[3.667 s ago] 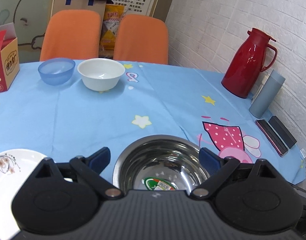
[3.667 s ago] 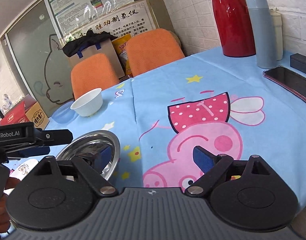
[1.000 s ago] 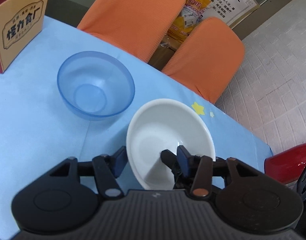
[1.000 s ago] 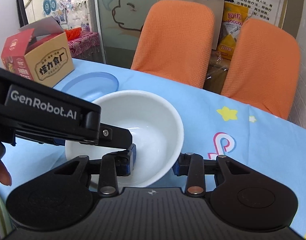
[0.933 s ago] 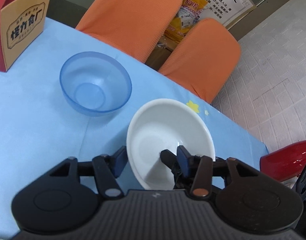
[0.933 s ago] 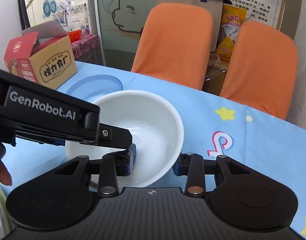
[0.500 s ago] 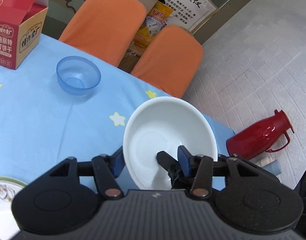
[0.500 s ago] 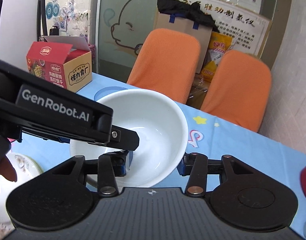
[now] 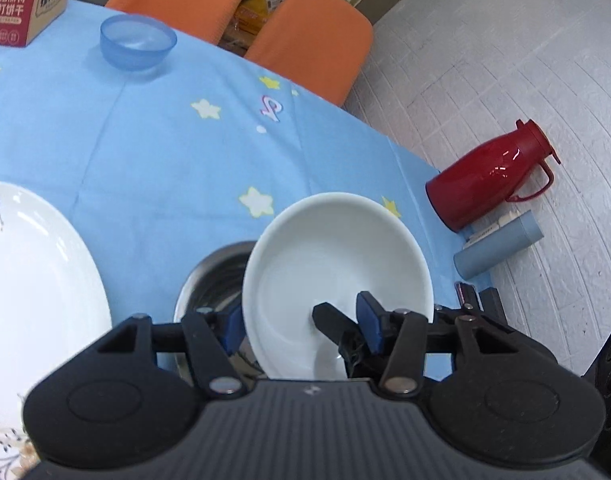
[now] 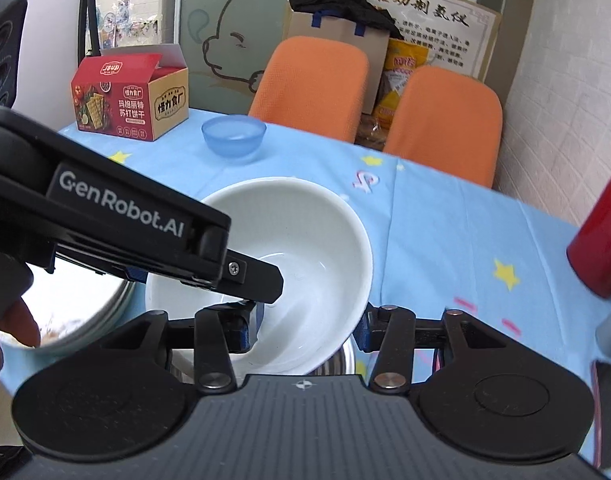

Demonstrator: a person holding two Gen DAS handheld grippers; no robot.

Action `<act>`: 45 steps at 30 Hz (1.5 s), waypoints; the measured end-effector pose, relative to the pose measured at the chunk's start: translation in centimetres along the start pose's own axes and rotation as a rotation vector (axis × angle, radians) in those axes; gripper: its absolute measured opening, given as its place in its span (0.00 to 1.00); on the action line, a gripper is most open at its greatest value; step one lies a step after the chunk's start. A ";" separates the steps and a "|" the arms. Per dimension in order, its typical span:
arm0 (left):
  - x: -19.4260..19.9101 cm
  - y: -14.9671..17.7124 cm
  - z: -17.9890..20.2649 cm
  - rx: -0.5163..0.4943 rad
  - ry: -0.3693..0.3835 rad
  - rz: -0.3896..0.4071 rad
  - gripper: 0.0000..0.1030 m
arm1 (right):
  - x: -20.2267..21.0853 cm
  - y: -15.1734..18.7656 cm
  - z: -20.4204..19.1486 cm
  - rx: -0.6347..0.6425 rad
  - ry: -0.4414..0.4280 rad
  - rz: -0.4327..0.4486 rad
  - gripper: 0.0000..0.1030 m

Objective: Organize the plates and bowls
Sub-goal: 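Carry the white bowl into the steel bowl and release it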

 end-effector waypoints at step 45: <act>4.2 0.5 -1.9 -0.125 -0.111 0.119 0.90 | 1.2 4.6 1.0 -0.186 -0.036 0.052 1.00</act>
Point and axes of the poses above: each gripper's, at about its wrist camera, not at the fingertips, and x roughly against the way its jaws point, z to its right, y to its underside, the point moved 2 cm from there along -x, roughly the way its jaws point, and after that the axes turned 10 degrees about y, right-handed, at the moved point
